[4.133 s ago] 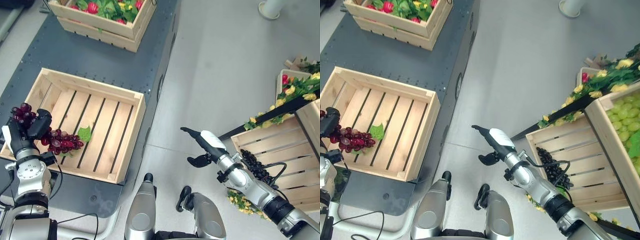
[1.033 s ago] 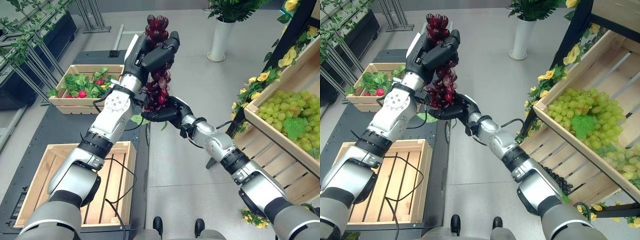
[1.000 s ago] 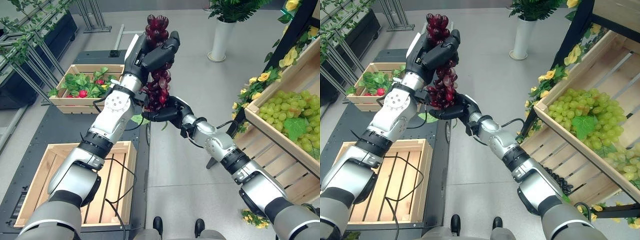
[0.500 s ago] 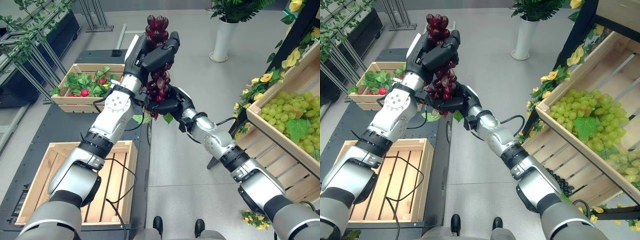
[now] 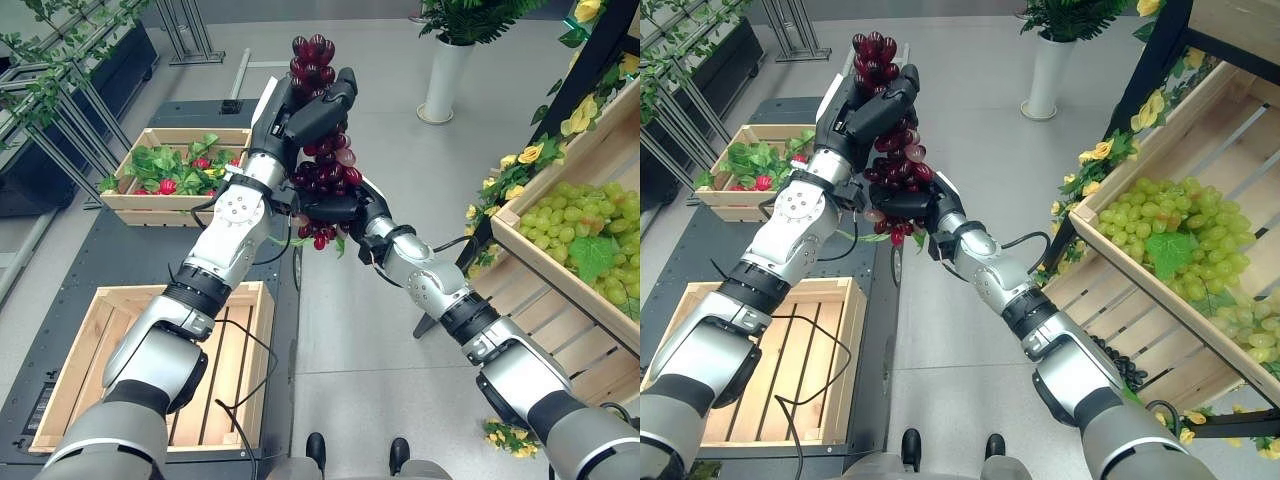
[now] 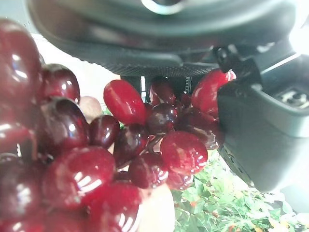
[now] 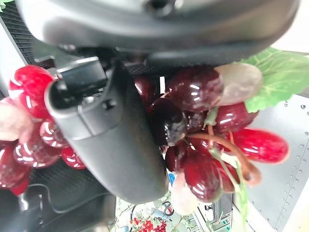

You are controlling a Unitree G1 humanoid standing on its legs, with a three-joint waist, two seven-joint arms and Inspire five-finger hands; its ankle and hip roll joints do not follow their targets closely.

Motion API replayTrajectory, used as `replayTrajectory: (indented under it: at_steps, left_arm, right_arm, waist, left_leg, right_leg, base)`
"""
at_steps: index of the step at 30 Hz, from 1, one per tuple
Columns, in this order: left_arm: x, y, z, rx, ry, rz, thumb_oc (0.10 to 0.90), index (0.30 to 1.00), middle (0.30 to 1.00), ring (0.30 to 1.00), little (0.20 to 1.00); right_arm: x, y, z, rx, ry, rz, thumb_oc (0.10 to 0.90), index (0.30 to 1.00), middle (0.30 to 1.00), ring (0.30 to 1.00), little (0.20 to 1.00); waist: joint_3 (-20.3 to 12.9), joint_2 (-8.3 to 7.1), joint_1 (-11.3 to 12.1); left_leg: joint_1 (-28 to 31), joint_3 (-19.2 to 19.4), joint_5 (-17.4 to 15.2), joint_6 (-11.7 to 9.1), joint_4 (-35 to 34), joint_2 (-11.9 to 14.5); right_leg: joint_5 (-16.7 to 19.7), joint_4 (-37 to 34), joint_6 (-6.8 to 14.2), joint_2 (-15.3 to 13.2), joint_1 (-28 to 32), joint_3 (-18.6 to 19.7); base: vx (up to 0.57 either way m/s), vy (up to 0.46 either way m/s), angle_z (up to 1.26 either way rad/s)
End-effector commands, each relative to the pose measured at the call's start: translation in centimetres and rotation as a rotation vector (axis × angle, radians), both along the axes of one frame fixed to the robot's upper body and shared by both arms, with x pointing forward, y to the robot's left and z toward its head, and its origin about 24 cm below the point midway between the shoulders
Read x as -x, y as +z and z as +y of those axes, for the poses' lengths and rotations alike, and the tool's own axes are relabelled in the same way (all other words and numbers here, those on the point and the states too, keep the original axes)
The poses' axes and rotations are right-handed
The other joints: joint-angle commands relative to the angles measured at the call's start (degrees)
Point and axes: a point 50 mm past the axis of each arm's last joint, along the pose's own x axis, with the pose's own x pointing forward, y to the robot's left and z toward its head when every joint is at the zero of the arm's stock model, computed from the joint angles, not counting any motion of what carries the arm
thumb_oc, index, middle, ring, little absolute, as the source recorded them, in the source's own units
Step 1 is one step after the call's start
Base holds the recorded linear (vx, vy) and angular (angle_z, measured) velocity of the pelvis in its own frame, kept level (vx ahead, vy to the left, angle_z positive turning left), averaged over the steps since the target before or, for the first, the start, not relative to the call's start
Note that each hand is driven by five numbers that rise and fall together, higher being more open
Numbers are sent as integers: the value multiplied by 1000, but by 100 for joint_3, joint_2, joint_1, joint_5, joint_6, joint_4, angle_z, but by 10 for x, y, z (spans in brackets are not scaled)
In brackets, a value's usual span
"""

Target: Pick up the fruits from the basket on one side to the basket on the other side

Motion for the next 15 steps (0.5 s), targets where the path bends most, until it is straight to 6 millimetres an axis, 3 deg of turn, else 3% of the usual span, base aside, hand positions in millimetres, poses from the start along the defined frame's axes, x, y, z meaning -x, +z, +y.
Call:
replayTrajectory:
  at_steps: [1,3,4,5,6,7,15]
  left_arm:
    - [-12,15,13,76,89,-53,400,300,300,300,300]
    - [-13,13,14,71,104,-46,406,309,309,309,309]
    - [-13,13,15,70,114,-42,516,474,474,474,474]
    - [-14,12,16,72,120,-36,543,514,514,514,514]
    - [-14,11,18,76,126,-27,704,756,756,756,756]
    - [-15,6,21,77,138,-3,800,900,900,900,900]
    - [-16,-20,50,49,262,98,800,900,900,900,900]
  right_arm:
    - [-4,49,8,-232,-28,-169,400,300,300,300,300]
    - [-5,48,5,-232,-37,-165,400,300,300,300,300]
    - [-6,48,4,-231,-41,-164,400,300,300,300,300]
    - [-6,48,3,-231,-44,-164,400,300,300,300,300]
    - [-6,47,3,-231,-47,-163,400,300,300,300,300]
    - [-6,47,0,-231,-54,-162,400,300,300,300,300]
    - [-11,30,-26,-215,-138,-121,400,300,300,300,300]
  waist:
    - [-1221,119,27]
    - [-1220,113,23]
    - [-1219,112,21]
    - [-1220,113,19]
    - [-1218,113,17]
    - [-1212,114,5]
    - [-1189,117,-85]
  left_leg:
    - [44,-243,-661,-121,7,-287]
    - [44,-232,-662,-124,7,-282]
    - [44,-230,-662,-125,7,-282]
    - [45,-226,-660,-126,7,-282]
    - [47,-223,-659,-126,7,-281]
    - [54,-217,-662,-125,7,-280]
    - [94,-130,-683,-128,7,-264]
  right_leg:
    - [-284,9,-419,355,34,-121]
    - [-283,9,-419,359,32,-117]
    - [-283,9,-419,362,32,-115]
    - [-283,9,-418,362,33,-112]
    - [-282,9,-418,363,33,-110]
    - [-280,9,-417,368,34,-100]
    - [-269,9,-399,382,35,-32]
  base:
    - [0,0,0]
    - [0,0,0]
    - [0,0,0]
    - [0,0,0]
    - [0,0,0]
    - [0,0,0]
    - [0,0,0]
